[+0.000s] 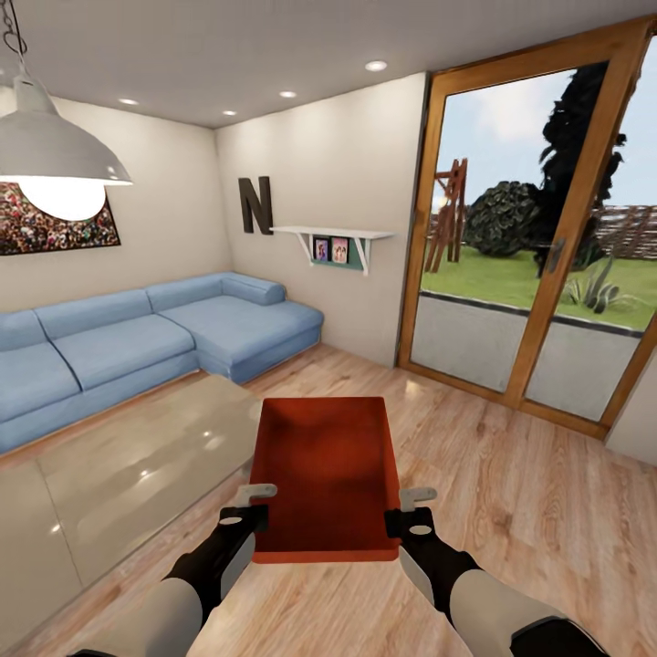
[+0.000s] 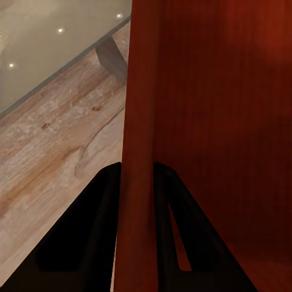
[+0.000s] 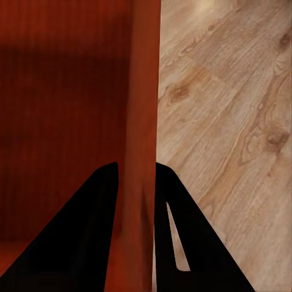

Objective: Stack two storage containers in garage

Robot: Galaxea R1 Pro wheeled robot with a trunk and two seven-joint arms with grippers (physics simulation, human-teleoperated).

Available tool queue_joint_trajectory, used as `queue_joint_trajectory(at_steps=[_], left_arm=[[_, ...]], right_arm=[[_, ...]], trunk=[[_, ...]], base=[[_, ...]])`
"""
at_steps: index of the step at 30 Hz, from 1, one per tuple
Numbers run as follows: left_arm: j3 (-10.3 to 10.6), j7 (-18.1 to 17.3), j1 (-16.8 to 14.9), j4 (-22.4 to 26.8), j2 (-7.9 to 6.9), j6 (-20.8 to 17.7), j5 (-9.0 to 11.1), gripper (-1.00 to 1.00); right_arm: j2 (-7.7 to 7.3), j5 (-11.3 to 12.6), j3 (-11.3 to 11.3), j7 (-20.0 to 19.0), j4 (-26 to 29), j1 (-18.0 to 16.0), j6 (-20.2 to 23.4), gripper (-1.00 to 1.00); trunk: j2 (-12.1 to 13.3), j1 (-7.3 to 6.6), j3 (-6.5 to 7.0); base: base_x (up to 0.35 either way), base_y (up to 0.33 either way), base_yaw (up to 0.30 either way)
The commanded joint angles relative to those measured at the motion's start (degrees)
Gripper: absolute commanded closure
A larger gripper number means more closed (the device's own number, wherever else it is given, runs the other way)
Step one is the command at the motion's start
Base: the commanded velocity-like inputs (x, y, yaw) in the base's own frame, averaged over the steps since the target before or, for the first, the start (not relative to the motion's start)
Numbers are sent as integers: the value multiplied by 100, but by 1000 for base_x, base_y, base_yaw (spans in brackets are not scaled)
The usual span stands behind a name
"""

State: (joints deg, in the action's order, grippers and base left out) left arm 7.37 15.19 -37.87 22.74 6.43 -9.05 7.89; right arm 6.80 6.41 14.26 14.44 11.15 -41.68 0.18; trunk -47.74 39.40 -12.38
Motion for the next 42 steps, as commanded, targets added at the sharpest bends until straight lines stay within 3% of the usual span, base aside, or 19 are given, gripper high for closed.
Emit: queue_joint_trajectory(at_steps=[1,42], left_arm=[[10,72,-1,-7,-1,-27,195,100],[12,72,-1,-7,-1,-27,195,100]], right_arm=[[-1,-52,-99,173,19,-6,-291,100],[-3,-52,-99,173,19,-6,-293,100]], trunk=[[-6,1,1],[-6,1,370]], base=[[0,0,0],[0,0,0]])
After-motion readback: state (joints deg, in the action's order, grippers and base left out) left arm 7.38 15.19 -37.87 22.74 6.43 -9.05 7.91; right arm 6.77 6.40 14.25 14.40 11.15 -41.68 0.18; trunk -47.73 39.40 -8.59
